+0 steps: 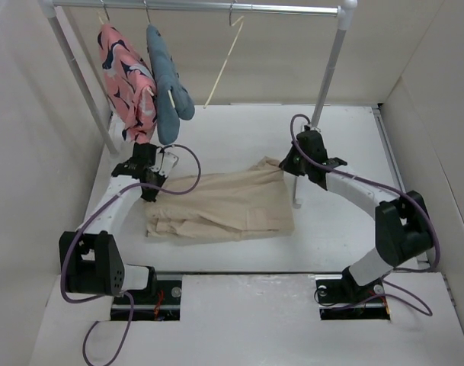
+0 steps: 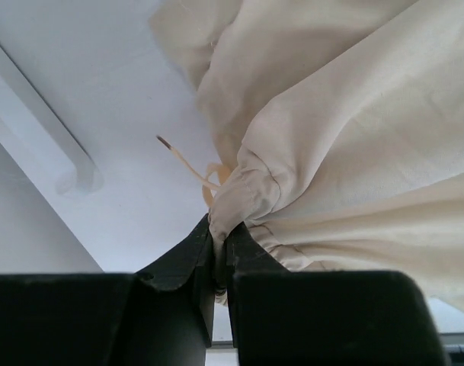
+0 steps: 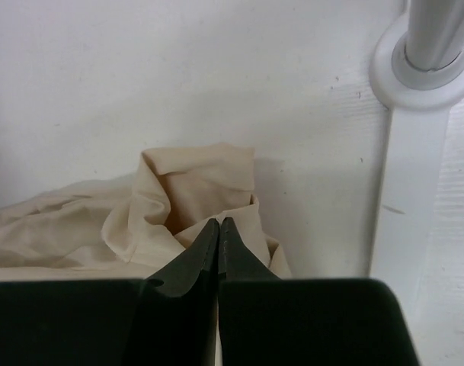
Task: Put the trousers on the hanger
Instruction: Fold the trousers at the center of the board.
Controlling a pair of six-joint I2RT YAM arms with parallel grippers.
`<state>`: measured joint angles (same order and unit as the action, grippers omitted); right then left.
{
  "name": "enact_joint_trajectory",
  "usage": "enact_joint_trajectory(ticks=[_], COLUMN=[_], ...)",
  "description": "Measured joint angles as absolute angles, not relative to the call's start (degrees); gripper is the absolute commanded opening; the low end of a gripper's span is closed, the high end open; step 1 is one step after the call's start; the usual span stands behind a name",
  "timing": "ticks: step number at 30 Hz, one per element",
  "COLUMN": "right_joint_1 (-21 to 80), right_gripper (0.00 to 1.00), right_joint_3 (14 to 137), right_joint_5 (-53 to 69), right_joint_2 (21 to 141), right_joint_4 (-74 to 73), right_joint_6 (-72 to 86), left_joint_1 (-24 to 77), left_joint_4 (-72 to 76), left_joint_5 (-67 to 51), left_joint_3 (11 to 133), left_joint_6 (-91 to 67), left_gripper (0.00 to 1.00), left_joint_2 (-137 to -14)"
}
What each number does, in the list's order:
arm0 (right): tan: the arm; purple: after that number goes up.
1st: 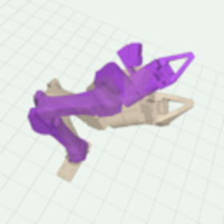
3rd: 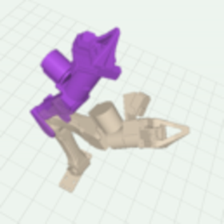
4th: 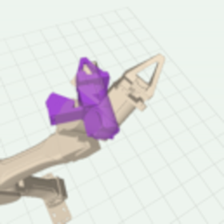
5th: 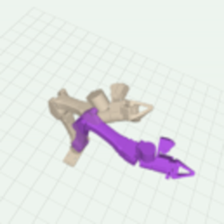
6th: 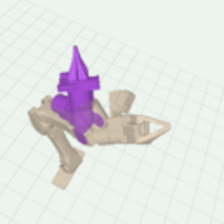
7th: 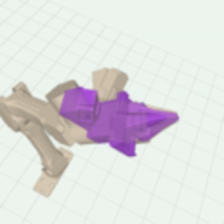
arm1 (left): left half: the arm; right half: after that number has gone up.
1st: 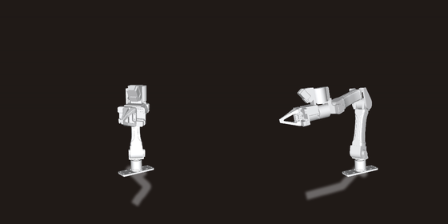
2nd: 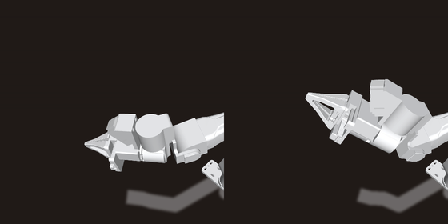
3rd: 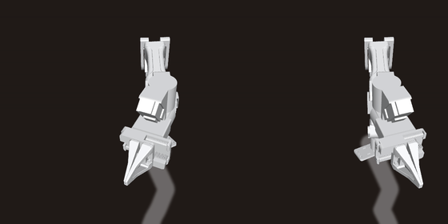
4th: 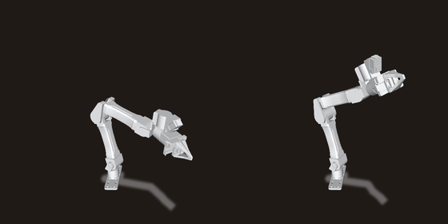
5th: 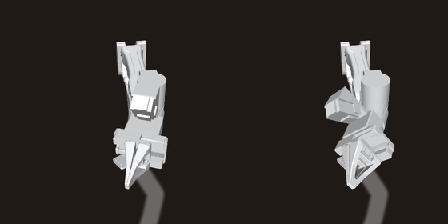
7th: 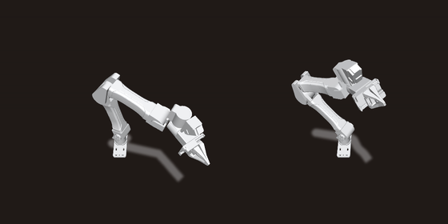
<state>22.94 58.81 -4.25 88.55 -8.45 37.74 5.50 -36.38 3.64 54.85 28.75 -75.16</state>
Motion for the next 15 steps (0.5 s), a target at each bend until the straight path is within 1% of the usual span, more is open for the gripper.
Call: enact_joint_trajectory(ticks=[1,2,3,4,5,6,8,9,10,11,12,13,15], right_joint_1=[22.96,22.96,22.96,22.94,22.94,22.94,23.38,23.79,24.58,25.5,26.89,28.32,32.29], right_gripper=[0.0,0.22,0.22,0.59,0.65,0.69,0.75,0.77,0.79,0.81,0.81,0.86,0.87], right_joint_3=[59.07,59.51,59.59,60.16,60.75,61.43,63.26,64.03,64.79,65.32,65.67,65.73,65.63], right_joint_5=[-4.05,-4.03,-3.97,-3.86,-3.84,-3.55,-3.42,-3.9,-4.69,-5.72,-6.76,-8.12,-11.42], right_joint_2=[90.0,92.62,93.49,95.61,97.6,99.24,101.06,101.14,100.71,99.88,98.37,96.73,92.38], right_joint_4=[-8.27,-8.12,-8.05,-8.32,-8.49,-8.73,-10.57,-11.2,-12.08,-12.78,-13.54,-14.35,-16.95], right_joint_6=[38.35,39.0,39.2,39.2,39.22,38.35,36.8,35.73,34.68,33.76,32.64,31.86,30.94], left_joint_1=[5.54,5.54,5.52,5.54,5.54,5.52,5.41,5.13,4.82,4.43,3.95,3.31,2.02], left_joint_4=[-35.81,-35.14,-34.11,-33.39,-32.88,-32.8,-32.8,-32.95,-33.52,-34.35,-35.07,-36.03,-37.95], left_joint_5=[4.16,4.67,5.17,5.78,6.35,6.87,7.35,7.35,7.35,7.22,6.87,6.28,5.3], left_joint_3=[54.72,54.43,53.98,53.6,53.36,53.36,53.41,53.45,53.78,54.48,55.22,56.14,57.6], left_joint_6=[29.15,29.32,29.52,29.58,29.54,29.67,29.06,29.15,29.02,28.82,28.8,28.82,28.91], left_gripper=[0.0,0.03,0.09,0.2,0.49,0.6,0.72,0.81,0.83,0.83,0.85,0.87,0.87], left_joint_2=[-76.03,-76.93,-77.97,-79.18,-80.49,-81.73,-83.13,-83.18,-83.09,-82.96,-82.72,-82.39,-80.58])
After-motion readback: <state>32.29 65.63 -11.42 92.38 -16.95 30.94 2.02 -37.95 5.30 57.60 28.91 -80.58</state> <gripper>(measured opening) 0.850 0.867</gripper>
